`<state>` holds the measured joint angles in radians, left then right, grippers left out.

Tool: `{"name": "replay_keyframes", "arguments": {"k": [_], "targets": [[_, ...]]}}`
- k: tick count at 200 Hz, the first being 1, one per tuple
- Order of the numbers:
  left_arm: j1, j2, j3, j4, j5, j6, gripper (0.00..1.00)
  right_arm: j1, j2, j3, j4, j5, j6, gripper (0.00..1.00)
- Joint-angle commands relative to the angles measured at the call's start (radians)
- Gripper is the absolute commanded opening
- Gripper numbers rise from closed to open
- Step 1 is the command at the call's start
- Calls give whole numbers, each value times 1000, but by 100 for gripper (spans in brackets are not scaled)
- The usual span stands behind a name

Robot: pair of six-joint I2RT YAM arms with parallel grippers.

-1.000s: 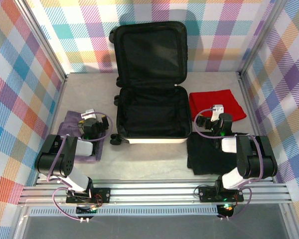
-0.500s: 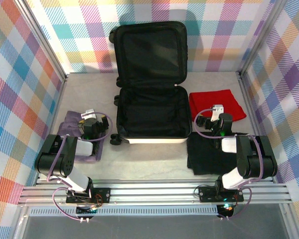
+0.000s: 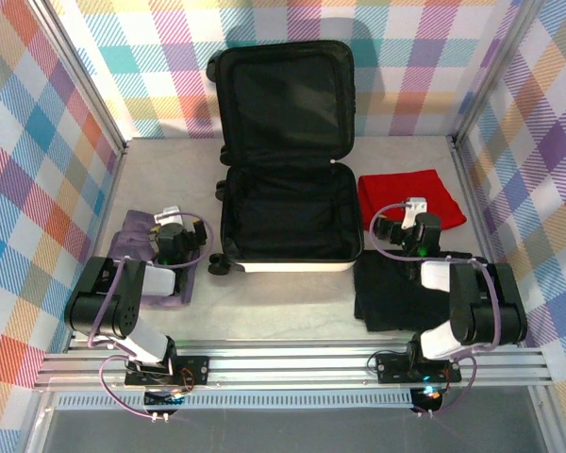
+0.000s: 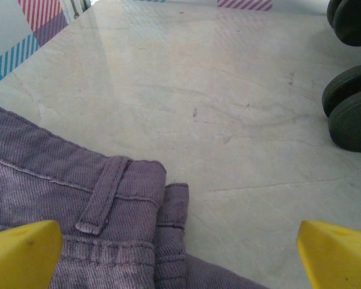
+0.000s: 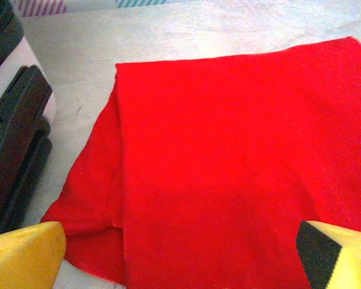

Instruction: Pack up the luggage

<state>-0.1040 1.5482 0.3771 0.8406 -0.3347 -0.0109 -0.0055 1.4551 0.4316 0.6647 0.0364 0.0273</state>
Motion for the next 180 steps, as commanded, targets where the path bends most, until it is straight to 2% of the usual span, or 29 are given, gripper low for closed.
{"name": "replay_keyframes", "arguments": {"k": [1,20,33,47,62,99,126,143,163,180], "targets": [[-13,-87,70,-141,-44,-6,100,4,-93,75,-148,57,38,99],[-13,-171,132,-290,-26,7,100,4,-161,104,-191,66,30,99],[-13,-239,152,-315,-43,-4,100,4,-219,141,-238,77,31,99],[-15,-326,188,-367,-46,-48,100,5,-261,223,-377,93,53,99],[-17,-394,293,-558,-66,-102,100,6,-287,299,-512,93,75,99],[-24,-459,525,-966,-99,-159,100,6,-384,357,-640,74,128,99],[-25,-485,631,-1231,-146,-292,100,8,-382,487,-842,-73,164,100],[-25,-483,684,-1370,-165,-389,100,50,-372,560,-941,-148,195,100],[-29,-484,707,-1453,32,-402,100,123,-362,617,-1020,-175,197,99],[-51,-502,717,-1506,137,-416,96,142,-345,659,-1108,-158,242,99]]}}
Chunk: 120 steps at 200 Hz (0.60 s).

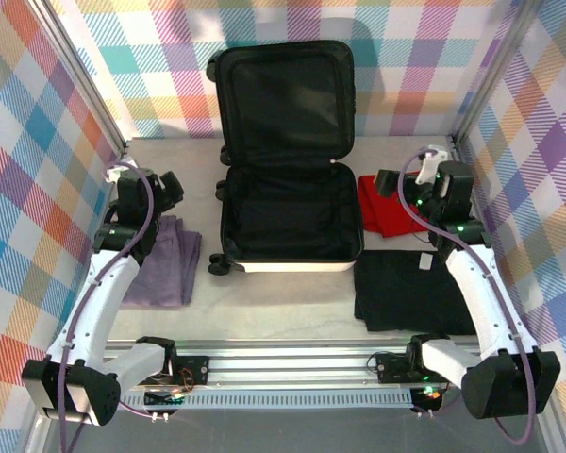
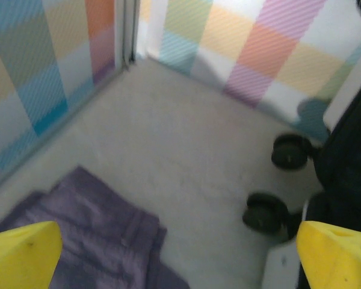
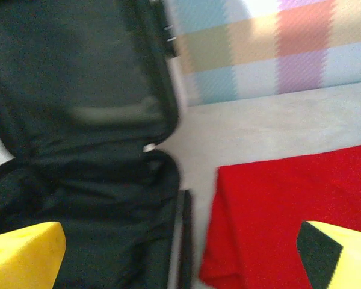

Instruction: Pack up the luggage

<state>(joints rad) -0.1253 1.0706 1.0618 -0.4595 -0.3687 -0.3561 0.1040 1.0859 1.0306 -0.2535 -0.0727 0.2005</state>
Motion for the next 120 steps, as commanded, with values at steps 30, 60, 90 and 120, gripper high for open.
{"name": "replay_keyframes", "arguments": {"k": [30,60,90,120], "targets": [[-194,-96,31,-292,269,-126,94,10,-7,23,-314,40,120,99],[-472,-127,-6,-289,271,-248,94,-105,-63,-42,-400,-42,202,99],[-787,-33,-25,-188,222,-341,95,-236,-83,-108,-412,-142,250,99],[-976,209,87,-146,234,-355,96,-382,-34,-139,-423,-182,271,99]]}}
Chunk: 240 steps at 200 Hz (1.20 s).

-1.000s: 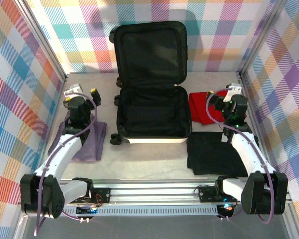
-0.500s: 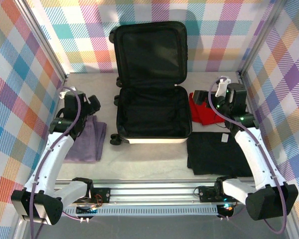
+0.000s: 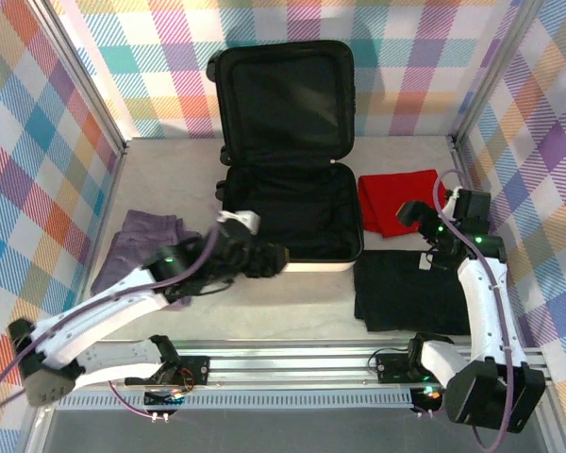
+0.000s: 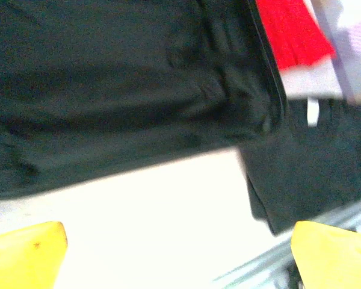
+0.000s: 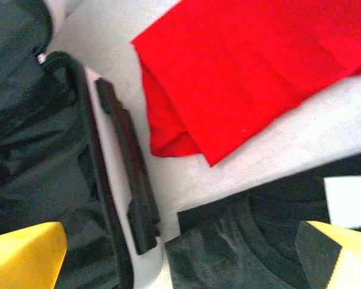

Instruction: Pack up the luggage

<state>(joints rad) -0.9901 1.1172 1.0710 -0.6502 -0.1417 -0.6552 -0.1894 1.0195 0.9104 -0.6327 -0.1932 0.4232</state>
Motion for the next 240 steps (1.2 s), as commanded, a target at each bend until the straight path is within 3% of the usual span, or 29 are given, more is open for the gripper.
{"name": "replay_keyframes", "arguments": {"k": [1,46,96,139,240], "targets": [[-114,171,82,45,9,-56,96,-94,34,-20,-45,-63,48,99],[-142,539,302,125,187,-36,97,-272,41,-40,-57,-122,38,99],[-197,825,543,87,273,-27,96,-360,75,-60,-50,-90,32,99],[-210,946,590,122,328,-91,96,-460,97,-83,-28,-143,25,99],[-217,1127,710,137,280,-91,96,-505,146,-84,-44,-53,-19,99]]}}
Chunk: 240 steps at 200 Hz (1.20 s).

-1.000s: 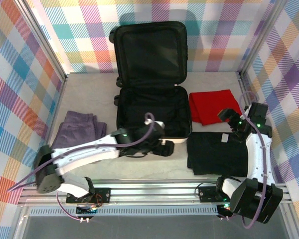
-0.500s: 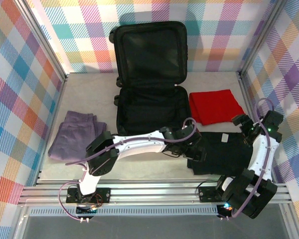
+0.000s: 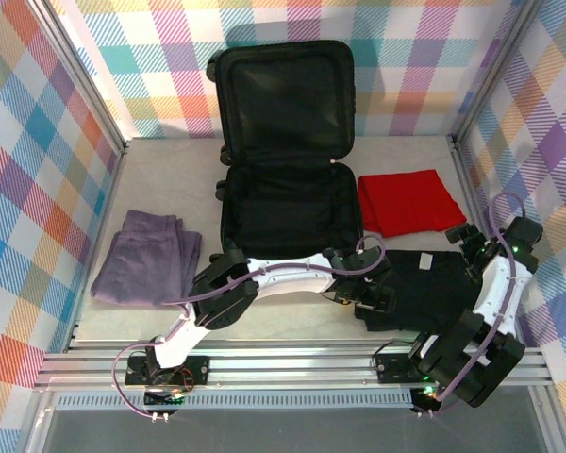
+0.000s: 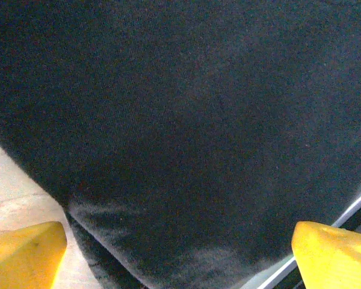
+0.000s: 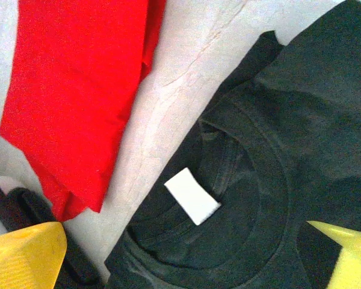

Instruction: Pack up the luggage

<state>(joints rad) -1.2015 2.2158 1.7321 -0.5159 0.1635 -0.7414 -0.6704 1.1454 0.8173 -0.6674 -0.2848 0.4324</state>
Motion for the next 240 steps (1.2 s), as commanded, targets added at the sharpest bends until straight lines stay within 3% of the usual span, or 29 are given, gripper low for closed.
{"name": "replay_keyframes", "arguments": {"k": [1,26,102,240], "targets": [[-6,29,50,2,-26,-5,96,-25,21,9,-9,40,-28,99],[-5,57,77,-20,-68,7,96,-25,60,28,-20,132,-36,99],[-4,106,141,-47,-55,51,96,-63,90,55,-53,352,-41,99],[3,141,130,1,-71,63,93,-63,267,-19,18,429,-35,99]]}}
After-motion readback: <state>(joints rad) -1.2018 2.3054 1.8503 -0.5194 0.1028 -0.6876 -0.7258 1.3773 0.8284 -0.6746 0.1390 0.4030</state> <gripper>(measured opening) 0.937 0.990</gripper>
